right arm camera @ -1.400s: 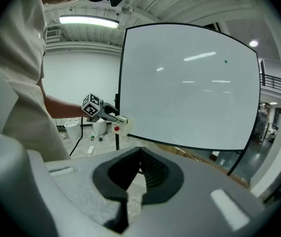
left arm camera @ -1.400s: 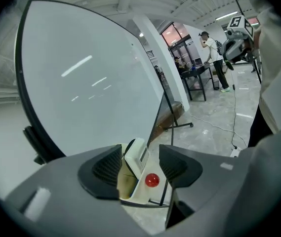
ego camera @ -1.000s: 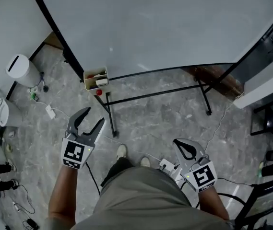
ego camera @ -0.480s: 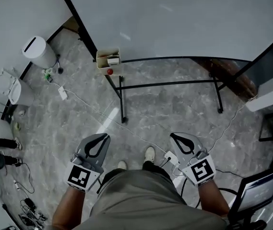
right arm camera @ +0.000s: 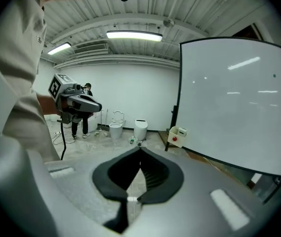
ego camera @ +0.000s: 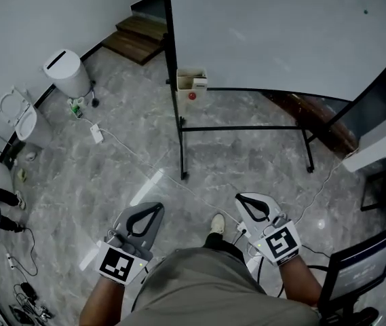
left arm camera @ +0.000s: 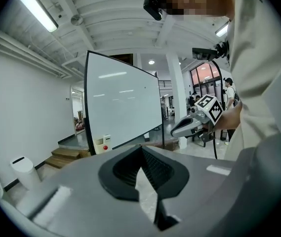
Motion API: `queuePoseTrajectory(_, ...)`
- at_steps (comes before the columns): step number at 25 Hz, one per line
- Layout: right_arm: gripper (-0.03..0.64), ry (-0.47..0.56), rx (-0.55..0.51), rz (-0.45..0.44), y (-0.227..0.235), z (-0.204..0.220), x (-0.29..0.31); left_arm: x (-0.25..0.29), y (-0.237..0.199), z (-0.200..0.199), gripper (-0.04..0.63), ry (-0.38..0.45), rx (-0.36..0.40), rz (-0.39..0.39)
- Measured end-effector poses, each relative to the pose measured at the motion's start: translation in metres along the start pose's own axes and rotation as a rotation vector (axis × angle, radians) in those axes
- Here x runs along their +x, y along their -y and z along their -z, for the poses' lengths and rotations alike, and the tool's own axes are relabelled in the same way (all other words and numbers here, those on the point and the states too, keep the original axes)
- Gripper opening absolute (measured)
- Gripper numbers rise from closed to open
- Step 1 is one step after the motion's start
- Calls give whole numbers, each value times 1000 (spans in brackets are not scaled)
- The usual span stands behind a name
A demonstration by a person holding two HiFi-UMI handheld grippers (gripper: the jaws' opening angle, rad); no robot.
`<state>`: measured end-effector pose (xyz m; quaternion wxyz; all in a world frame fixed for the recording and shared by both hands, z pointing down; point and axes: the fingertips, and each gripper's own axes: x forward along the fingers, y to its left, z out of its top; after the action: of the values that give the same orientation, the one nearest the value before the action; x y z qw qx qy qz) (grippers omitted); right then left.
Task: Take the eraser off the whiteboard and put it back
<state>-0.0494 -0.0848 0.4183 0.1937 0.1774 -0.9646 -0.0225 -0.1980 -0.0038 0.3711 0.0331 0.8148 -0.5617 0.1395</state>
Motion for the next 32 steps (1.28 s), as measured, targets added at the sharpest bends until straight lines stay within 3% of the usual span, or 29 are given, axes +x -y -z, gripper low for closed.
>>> queuePoseTrajectory(6,3,-15,-11,9,-114,-19,-4,-106,11,34,6,23,-2,31)
queuePoseTrajectory(12,3,-23,-41,5,-201,-40,-35,-190,35,51,6,33,-3,52)
queuePoseTrajectory(20,3,-1,-40,6,-218,-39,-67,-200,67,56,6,35,-46,46)
queuePoseTrajectory(32,3,43,-20,68,-190,7,-214,-173,215,14,5,55,-21,74)
